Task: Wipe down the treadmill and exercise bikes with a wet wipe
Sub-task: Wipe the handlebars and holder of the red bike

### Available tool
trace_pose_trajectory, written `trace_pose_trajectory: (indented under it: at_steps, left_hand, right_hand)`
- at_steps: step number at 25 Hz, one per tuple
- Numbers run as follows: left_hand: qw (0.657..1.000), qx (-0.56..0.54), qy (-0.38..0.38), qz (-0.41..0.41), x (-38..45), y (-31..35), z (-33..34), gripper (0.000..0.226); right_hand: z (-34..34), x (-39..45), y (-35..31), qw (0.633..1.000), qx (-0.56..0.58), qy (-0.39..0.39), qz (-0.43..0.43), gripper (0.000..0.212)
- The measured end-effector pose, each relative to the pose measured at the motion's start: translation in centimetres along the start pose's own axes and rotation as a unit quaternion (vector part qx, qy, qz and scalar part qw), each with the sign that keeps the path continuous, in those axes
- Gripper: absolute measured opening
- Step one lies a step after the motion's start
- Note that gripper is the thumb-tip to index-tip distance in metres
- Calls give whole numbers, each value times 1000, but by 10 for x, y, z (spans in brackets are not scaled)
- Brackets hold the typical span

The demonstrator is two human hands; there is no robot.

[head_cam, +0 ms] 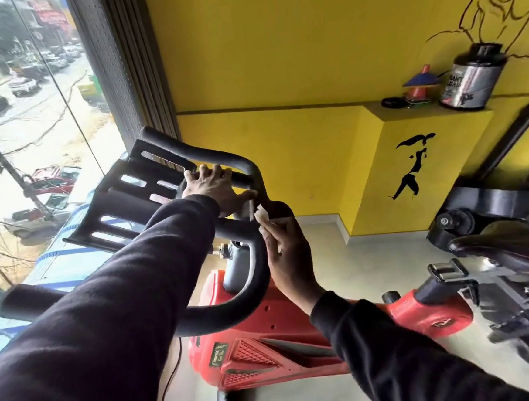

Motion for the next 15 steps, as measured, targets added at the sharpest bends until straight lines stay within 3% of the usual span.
trace_pose_trajectory:
  at_steps: [2, 5, 10, 15]
  left_hand:
    - [1000, -2, -9, -2, 3, 1, -1, 98]
    - [1000, -1, -28, -6, 5, 3, 0, 101]
    - [998, -19, -62, -18, 13, 1, 5, 97]
    - [993, -34, -105, -31, 19, 6, 3, 92]
  right_hand:
    - [6, 21, 1, 999, 19, -4, 46, 27]
    - [19, 60, -2, 982, 3, -18, 188, 28]
    - [2, 27, 10, 997, 7, -21, 72, 28]
    - [21, 86, 23, 981, -38, -45, 187, 31]
Point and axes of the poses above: each hand's wrist, its own x-axis towards the middle knuckle, its own z-axis out of the palm, y = z × x, the point moved 2 cm from there along x, towards the middle knuckle, and after that the axes turned 14 degrees about z, right-handed, at the moved point
